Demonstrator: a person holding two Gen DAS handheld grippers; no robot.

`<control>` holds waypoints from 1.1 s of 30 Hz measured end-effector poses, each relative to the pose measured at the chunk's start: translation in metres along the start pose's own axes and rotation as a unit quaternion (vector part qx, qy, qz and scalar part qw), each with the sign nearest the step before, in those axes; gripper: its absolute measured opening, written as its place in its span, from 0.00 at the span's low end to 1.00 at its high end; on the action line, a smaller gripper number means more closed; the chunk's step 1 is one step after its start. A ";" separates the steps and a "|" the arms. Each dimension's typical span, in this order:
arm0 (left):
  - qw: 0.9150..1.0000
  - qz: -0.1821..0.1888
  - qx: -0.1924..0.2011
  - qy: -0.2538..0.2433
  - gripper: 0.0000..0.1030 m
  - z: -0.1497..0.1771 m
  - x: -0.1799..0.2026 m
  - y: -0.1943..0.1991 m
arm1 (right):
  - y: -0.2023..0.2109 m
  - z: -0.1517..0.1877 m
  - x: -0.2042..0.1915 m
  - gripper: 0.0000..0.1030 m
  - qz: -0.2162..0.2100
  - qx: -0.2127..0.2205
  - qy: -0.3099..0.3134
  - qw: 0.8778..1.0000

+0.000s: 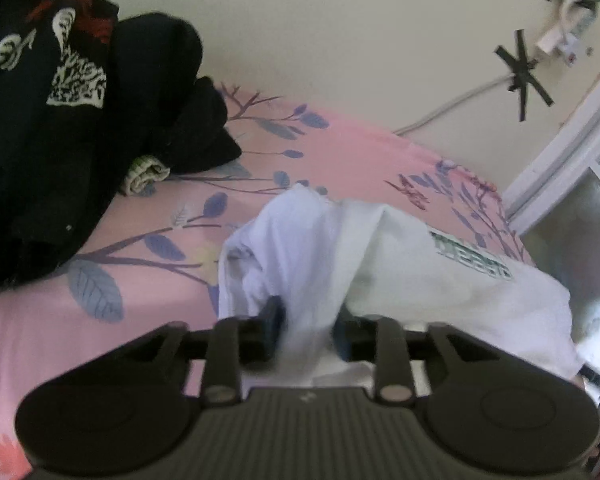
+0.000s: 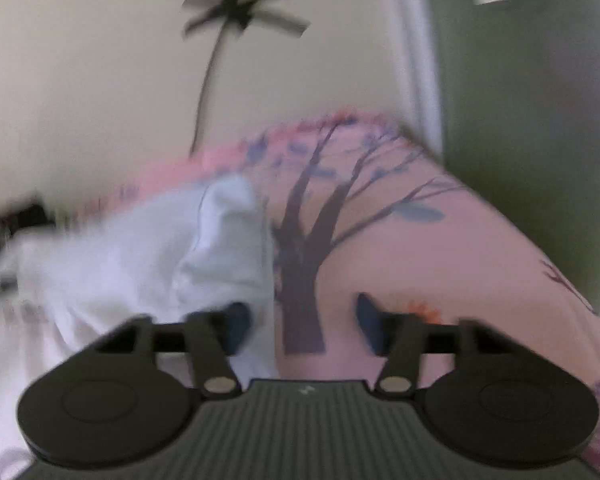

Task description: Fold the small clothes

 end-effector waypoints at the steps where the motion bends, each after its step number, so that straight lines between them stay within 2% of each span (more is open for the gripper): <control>1: 1.000 0.009 0.003 0.004 0.41 0.001 0.001 0.004 | 0.005 -0.006 -0.001 0.54 -0.016 0.014 -0.014 1.000; 4: 1.000 0.022 0.012 0.010 0.41 -0.002 0.005 0.013 | 0.007 -0.021 -0.012 0.61 -0.055 0.029 -0.032 0.998; 8: 1.000 0.021 0.014 0.011 0.39 -0.001 0.009 0.016 | -0.011 -0.015 -0.026 0.61 -0.080 -0.016 -0.024 0.996; 9: 1.000 0.020 0.014 0.011 0.32 -0.001 0.009 0.017 | -0.013 -0.010 -0.027 0.59 -0.091 -0.024 -0.027 0.995; 10: 1.000 0.020 0.012 0.011 0.18 0.000 0.010 0.018 | -0.012 -0.007 -0.027 0.41 -0.099 -0.028 -0.028 0.994; 11: 1.000 0.020 0.008 0.012 0.12 0.000 0.011 0.019 | -0.013 -0.007 -0.028 0.02 -0.094 -0.028 -0.025 0.995; 13: 0.999 0.029 0.004 0.020 0.10 -0.001 0.014 0.023 | -0.016 -0.012 -0.022 0.00 -0.055 -0.019 -0.021 0.998; 15: 0.999 0.035 0.007 0.013 0.10 0.000 0.022 0.031 | -0.017 -0.022 -0.006 0.00 -0.032 -0.001 -0.052 0.998; 17: 1.000 0.019 0.006 0.001 0.11 0.006 0.027 0.037 | -0.021 -0.028 0.004 0.00 0.006 0.005 -0.057 0.998; 18: 1.000 0.003 0.001 -0.005 0.14 0.010 0.027 0.037 | -0.022 -0.027 0.005 0.05 0.028 0.007 -0.048 0.998; 19: 1.000 -0.025 -0.005 -0.015 0.15 0.015 0.025 0.034 | -0.023 -0.024 0.007 0.29 0.041 0.008 -0.042 0.998; 20: 0.998 -0.049 -0.012 -0.023 0.17 0.021 0.022 0.029 | -0.023 -0.021 0.009 0.49 0.052 0.006 -0.042 0.998; 21: 0.997 -0.065 -0.025 -0.023 0.23 0.027 0.016 0.025 | -0.021 -0.017 0.011 0.55 0.056 0.007 -0.040 0.998; 25: 0.999 -0.038 -0.009 -0.007 0.35 0.038 0.001 0.046 | -0.003 -0.010 0.023 0.56 0.042 0.018 -0.049 0.998; 28: 0.999 -0.028 0.042 -0.005 0.39 0.030 0.002 0.078 | 0.024 -0.015 0.021 0.57 0.037 0.053 -0.048 0.997; 30: 0.997 -0.011 0.075 -0.005 0.42 0.021 0.005 0.096 | 0.032 -0.021 0.011 0.58 0.044 0.074 -0.028 0.996; 33: 0.994 0.002 0.109 -0.026 0.48 0.005 0.018 0.105 | 0.036 -0.026 -0.004 0.62 0.057 0.082 0.021 0.995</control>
Point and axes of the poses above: each gripper's, at about its wrist camera, not at the fingertips, and y roughly against the way its jaws point, x to its right, z to its underside, the point moved 1 cm from there along -y, roughly the way its jaws point, and after that the axes turned 3 degrees about x, right-handed, at the moved point
